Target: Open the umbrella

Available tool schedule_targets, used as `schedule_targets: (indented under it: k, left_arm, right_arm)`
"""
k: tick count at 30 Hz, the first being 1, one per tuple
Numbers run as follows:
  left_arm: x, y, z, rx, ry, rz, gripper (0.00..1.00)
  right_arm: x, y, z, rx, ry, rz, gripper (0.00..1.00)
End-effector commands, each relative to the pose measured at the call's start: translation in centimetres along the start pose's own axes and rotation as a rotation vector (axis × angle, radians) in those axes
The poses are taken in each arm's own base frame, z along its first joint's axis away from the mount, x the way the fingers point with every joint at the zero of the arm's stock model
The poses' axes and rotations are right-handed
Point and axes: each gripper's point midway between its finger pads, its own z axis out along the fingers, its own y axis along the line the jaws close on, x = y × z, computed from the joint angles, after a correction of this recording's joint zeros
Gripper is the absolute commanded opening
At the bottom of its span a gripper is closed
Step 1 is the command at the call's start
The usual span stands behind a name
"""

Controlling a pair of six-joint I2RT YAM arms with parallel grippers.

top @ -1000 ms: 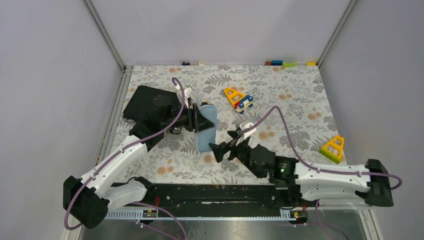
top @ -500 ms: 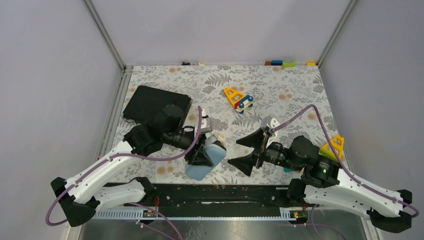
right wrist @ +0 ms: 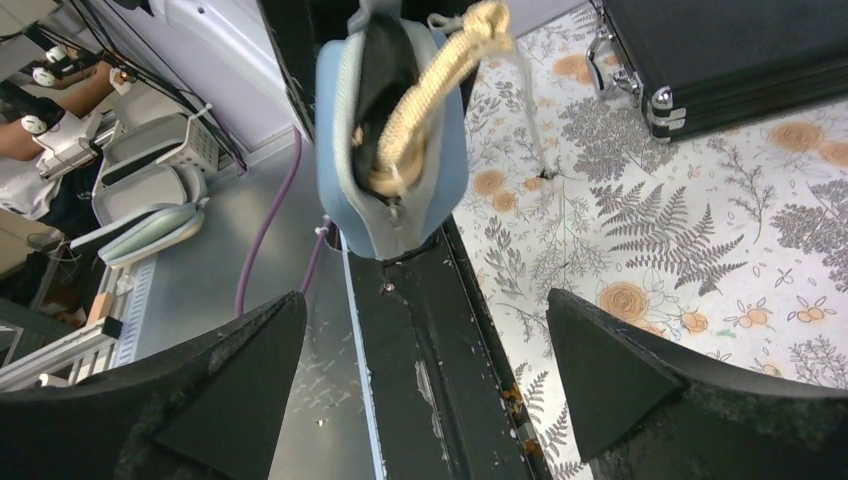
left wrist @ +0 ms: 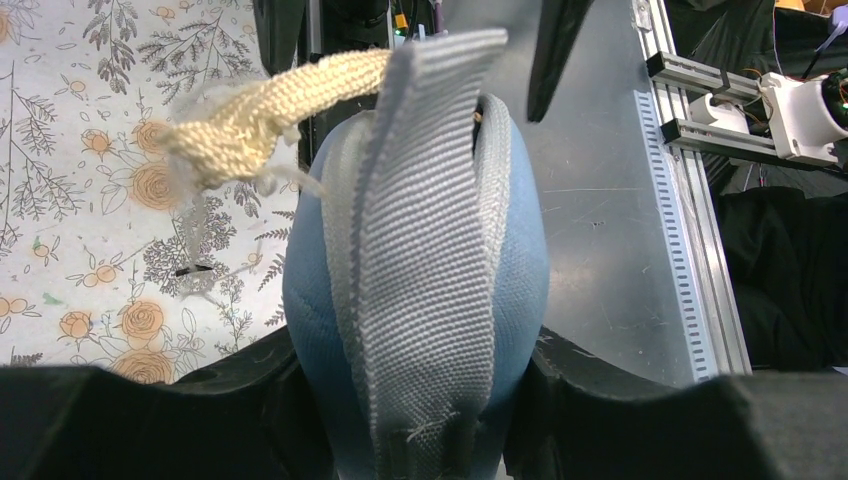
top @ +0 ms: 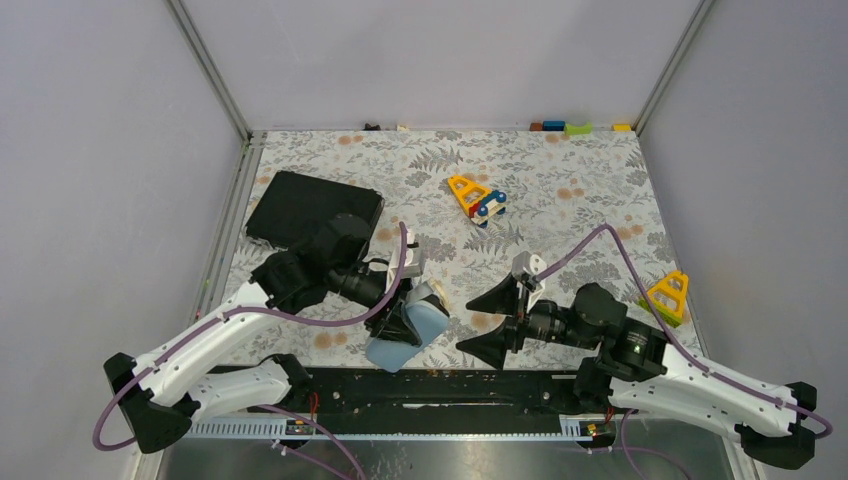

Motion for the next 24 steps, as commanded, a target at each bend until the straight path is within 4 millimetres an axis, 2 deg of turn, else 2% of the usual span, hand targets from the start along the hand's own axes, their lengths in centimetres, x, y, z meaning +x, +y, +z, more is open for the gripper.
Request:
schedule_targets:
  k: [1,5,11,15,24]
  left_arm:
    - [-1.7,-1.3,-0.1,0.069,-0.060,0.084,0.20]
    - [-1.7,-1.1,0.1,0.067,-0.059,0.074,0.20]
    - [-1.7,-0.9,0.2,0.067,-0.055,0.065,0.21]
    - [-1.7,-0.8,0.2,0.058,-0.054,0.065,0.21]
    - [-1.6,-0.7,0.3,0.059,-0.051,0.059,0.21]
  right_arm:
    - [-1.7,1.1,0.4,-0.070,-0.115,-0.009,0.96]
    - [-1.5,1.0,1.4,-0.093,-0.136,-0.011,0.90]
    - [-0.8,1.3,2.9,-0.125,-0.079,-0.010,0.72]
    - [-0.4,1.5,3.2,-0.139,-0.052,-0.003,0.65]
    - [-0.3,0.7,2.9,-0.097,-0.061,-0.026,0.62]
